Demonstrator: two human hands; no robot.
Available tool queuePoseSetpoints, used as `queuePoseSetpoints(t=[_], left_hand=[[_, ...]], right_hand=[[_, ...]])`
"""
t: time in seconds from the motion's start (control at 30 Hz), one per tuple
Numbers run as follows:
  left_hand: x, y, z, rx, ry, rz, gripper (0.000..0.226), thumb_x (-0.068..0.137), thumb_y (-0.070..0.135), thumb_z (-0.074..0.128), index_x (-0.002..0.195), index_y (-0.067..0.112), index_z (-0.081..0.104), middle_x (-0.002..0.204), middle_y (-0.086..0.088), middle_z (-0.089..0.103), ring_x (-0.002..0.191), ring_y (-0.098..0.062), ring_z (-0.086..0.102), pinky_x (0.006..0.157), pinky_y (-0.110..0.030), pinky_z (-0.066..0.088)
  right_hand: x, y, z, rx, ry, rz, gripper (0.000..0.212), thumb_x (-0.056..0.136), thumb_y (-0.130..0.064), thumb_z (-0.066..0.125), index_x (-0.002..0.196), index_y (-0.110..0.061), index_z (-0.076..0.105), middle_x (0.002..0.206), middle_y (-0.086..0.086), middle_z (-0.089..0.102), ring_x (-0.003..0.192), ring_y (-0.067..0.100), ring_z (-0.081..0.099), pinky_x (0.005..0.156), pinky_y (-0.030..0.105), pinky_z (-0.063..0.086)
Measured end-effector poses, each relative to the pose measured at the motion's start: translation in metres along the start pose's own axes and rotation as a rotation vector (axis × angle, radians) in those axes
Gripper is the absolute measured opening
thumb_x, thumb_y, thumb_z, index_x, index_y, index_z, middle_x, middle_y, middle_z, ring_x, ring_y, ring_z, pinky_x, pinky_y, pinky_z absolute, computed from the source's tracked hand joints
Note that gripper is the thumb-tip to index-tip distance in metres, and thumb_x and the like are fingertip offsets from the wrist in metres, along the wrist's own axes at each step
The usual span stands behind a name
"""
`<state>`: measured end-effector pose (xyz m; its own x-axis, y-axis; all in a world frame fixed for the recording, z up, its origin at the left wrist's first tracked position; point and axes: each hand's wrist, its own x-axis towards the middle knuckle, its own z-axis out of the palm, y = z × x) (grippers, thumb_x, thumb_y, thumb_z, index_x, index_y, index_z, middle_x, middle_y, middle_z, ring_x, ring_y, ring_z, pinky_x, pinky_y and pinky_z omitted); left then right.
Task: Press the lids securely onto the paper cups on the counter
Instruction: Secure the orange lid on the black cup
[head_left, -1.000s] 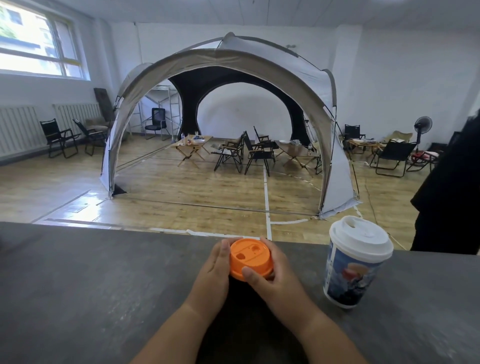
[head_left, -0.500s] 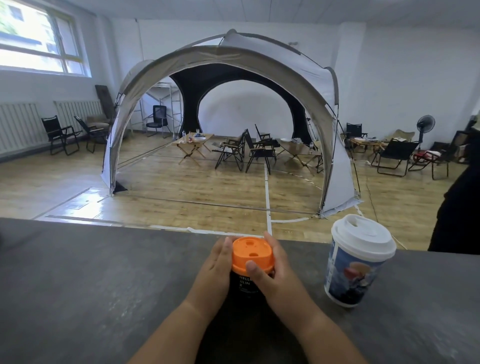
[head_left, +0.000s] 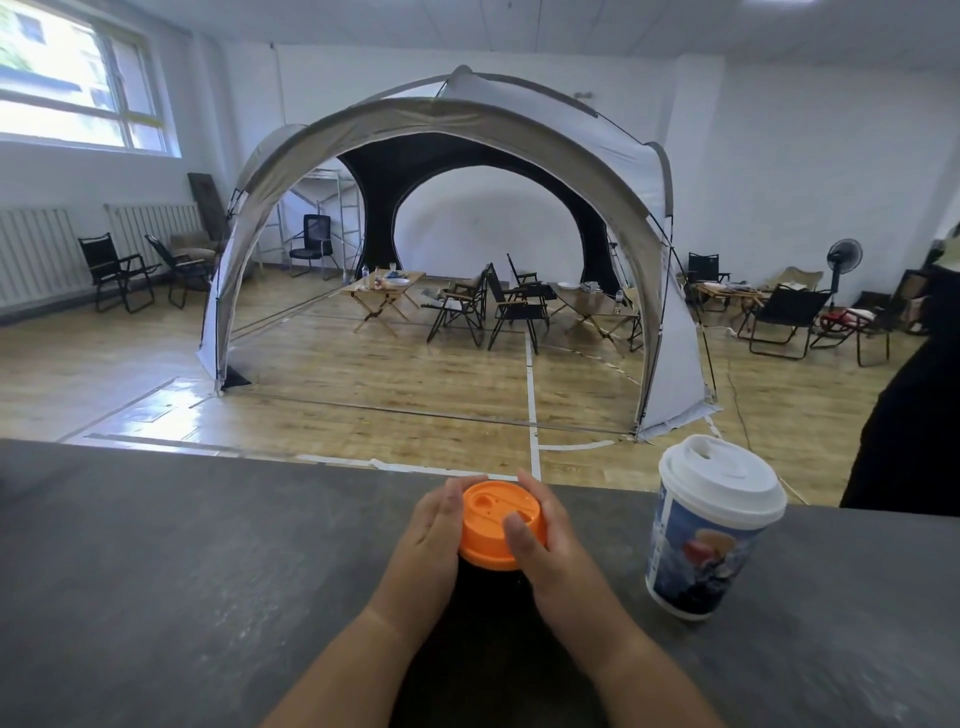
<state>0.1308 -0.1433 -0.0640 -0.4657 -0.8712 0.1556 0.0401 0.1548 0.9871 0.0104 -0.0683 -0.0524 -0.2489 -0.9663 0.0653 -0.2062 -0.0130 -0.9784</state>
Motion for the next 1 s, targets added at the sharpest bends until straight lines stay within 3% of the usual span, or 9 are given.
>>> queuePoseSetpoints(t=[0.13, 0.27, 0.47, 0.57, 0.63, 0.7, 0.8, 0.87, 1.0], left_hand=[[0.0, 0.002, 0.001, -0.083, 0.006, -0.038, 0.042, 0.084, 0.056, 0.037, 0.111, 0.034, 0.06, 0.112, 0.002, 0.064, 0.104, -0.014, 0.063, 0.093, -0.033, 0.052], [0.002, 0.001, 0.001, -0.083, 0.069, -0.014, 0.046, 0.083, 0.058, 0.037, 0.106, 0.024, 0.06, 0.104, -0.005, 0.067, 0.098, -0.019, 0.066, 0.087, -0.034, 0.053], [0.002, 0.0, 0.001, -0.043, 0.061, 0.014, 0.057, 0.081, 0.077, 0.034, 0.124, 0.047, 0.055, 0.13, 0.0, 0.055, 0.121, -0.016, 0.055, 0.106, -0.042, 0.044], [0.002, 0.0, 0.0, -0.06, 0.025, 0.001, 0.051, 0.084, 0.059, 0.035, 0.119, 0.032, 0.06, 0.12, 0.001, 0.06, 0.106, -0.01, 0.062, 0.091, -0.028, 0.052], [0.001, 0.001, 0.0, -0.088, -0.001, 0.001, 0.048, 0.085, 0.055, 0.037, 0.113, 0.026, 0.062, 0.11, 0.0, 0.066, 0.096, -0.009, 0.066, 0.08, -0.024, 0.054], [0.002, 0.001, 0.0, -0.089, 0.004, 0.004, 0.05, 0.086, 0.059, 0.036, 0.112, 0.026, 0.063, 0.109, -0.001, 0.068, 0.097, -0.012, 0.067, 0.084, -0.03, 0.055], [0.002, 0.002, 0.0, -0.13, 0.061, 0.005, 0.057, 0.089, 0.062, 0.029, 0.107, 0.023, 0.065, 0.101, -0.001, 0.073, 0.096, -0.017, 0.069, 0.086, -0.034, 0.054], [0.004, 0.001, -0.001, -0.159, 0.095, -0.013, 0.056, 0.09, 0.059, 0.025, 0.112, 0.026, 0.064, 0.101, -0.002, 0.074, 0.099, -0.02, 0.069, 0.089, -0.036, 0.053], [0.002, 0.002, -0.001, -0.106, 0.08, -0.033, 0.057, 0.088, 0.07, 0.024, 0.12, 0.039, 0.06, 0.115, 0.002, 0.066, 0.108, -0.014, 0.063, 0.096, -0.035, 0.05]], right_hand=[[0.001, 0.001, -0.002, -0.008, 0.051, -0.029, 0.064, 0.076, -0.061, 0.063, 0.131, -0.047, 0.034, 0.133, -0.014, 0.037, 0.113, 0.0, 0.047, 0.081, 0.013, 0.045], [0.001, 0.0, -0.005, 0.105, 0.066, -0.009, 0.029, 0.099, -0.027, 0.054, 0.124, -0.041, 0.046, 0.121, -0.016, 0.05, 0.108, 0.005, 0.054, 0.081, 0.016, 0.045], [0.004, 0.008, -0.001, -0.06, 0.18, -0.13, 0.032, 0.089, -0.061, 0.04, 0.119, -0.052, 0.045, 0.136, -0.017, 0.047, 0.125, -0.008, 0.046, 0.097, 0.006, 0.036], [0.004, 0.01, -0.002, -0.105, 0.061, -0.107, 0.076, 0.064, -0.089, 0.053, 0.128, -0.051, 0.036, 0.138, -0.02, 0.046, 0.126, -0.004, 0.047, 0.099, 0.012, 0.039], [0.003, 0.01, -0.001, -0.164, 0.036, -0.098, 0.076, 0.063, -0.077, 0.066, 0.127, -0.053, 0.033, 0.135, -0.022, 0.045, 0.123, -0.004, 0.048, 0.094, 0.011, 0.041], [0.003, 0.01, -0.002, -0.172, 0.033, -0.097, 0.066, 0.075, -0.062, 0.072, 0.129, -0.054, 0.035, 0.136, -0.021, 0.045, 0.122, -0.003, 0.048, 0.094, 0.012, 0.041], [0.001, 0.007, -0.004, -0.216, 0.043, -0.1, 0.078, 0.086, -0.049, 0.07, 0.148, -0.044, 0.022, 0.143, -0.02, 0.026, 0.126, -0.004, 0.037, 0.096, 0.012, 0.032], [0.0, 0.006, -0.005, -0.178, 0.087, -0.141, 0.074, 0.092, -0.038, 0.066, 0.147, -0.048, 0.019, 0.14, -0.022, 0.028, 0.126, -0.006, 0.037, 0.101, 0.015, 0.031], [-0.002, 0.005, -0.002, -0.127, 0.079, -0.113, 0.047, 0.089, -0.054, 0.049, 0.131, -0.058, 0.029, 0.13, -0.037, 0.032, 0.123, -0.017, 0.033, 0.09, 0.006, 0.034]])
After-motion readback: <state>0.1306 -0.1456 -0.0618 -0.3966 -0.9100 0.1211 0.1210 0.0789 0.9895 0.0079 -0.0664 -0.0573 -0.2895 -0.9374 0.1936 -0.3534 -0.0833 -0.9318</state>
